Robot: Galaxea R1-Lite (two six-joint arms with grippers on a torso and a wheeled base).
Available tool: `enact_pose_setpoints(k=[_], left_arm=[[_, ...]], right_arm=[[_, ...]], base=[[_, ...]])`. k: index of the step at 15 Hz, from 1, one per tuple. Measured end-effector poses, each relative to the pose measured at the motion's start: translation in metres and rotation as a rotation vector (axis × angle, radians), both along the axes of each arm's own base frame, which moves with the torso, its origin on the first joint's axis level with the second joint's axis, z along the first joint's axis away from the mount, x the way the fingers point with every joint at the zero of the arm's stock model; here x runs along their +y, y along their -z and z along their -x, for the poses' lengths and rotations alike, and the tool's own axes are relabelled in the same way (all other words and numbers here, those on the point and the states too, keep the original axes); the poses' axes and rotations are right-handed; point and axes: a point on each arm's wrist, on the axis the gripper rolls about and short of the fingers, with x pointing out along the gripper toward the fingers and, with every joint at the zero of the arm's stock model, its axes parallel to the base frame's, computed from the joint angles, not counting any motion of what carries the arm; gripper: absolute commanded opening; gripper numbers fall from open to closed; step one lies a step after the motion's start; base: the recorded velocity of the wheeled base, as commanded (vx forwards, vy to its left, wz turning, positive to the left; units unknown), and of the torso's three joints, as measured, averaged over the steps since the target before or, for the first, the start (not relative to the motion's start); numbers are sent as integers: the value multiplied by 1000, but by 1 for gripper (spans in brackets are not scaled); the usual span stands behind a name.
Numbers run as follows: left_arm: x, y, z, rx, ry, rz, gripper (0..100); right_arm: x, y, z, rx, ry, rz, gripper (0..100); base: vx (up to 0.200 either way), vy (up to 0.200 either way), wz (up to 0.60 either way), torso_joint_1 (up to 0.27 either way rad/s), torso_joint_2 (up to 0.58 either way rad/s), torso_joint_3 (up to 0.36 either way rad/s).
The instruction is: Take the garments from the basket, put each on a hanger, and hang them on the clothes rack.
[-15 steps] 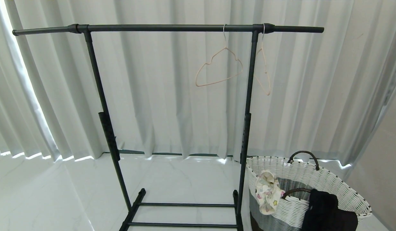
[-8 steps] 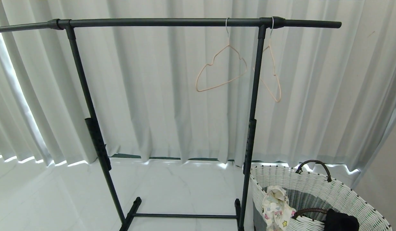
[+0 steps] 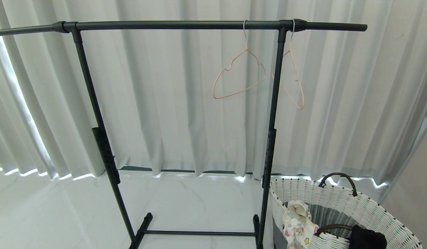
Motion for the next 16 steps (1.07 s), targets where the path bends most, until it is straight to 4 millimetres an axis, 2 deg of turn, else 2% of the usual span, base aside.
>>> enact_pose_setpoints(k=[2, 4, 6, 9, 13, 16], left_arm=[[0, 0, 0, 0, -1, 2, 100], [0, 0, 0, 0, 0, 3, 100], [0, 0, 0, 1, 0, 4, 100], [0, 0, 0, 0, 0, 1, 100], [0, 0, 0, 0, 1, 0, 100], [0, 0, 0, 0, -1, -2, 100]], right_arm=[[3, -15, -34, 160, -42, 145, 100], [5, -18, -81, 340, -93, 330, 100], [1, -5, -128, 512, -152, 502, 100], [-14, 29, -184, 660, -154, 653, 100], [-26, 74, -222, 721, -118, 703, 100], [-29, 96, -231, 789, -116, 709, 100]], base=[[0, 0, 0, 0, 0, 0], [0, 0, 0, 0, 0, 0], [0, 0, 0, 0, 0, 0], [0, 0, 0, 0, 0, 0], [0, 0, 0, 0, 0, 0], [0, 0, 0, 0, 0, 0]])
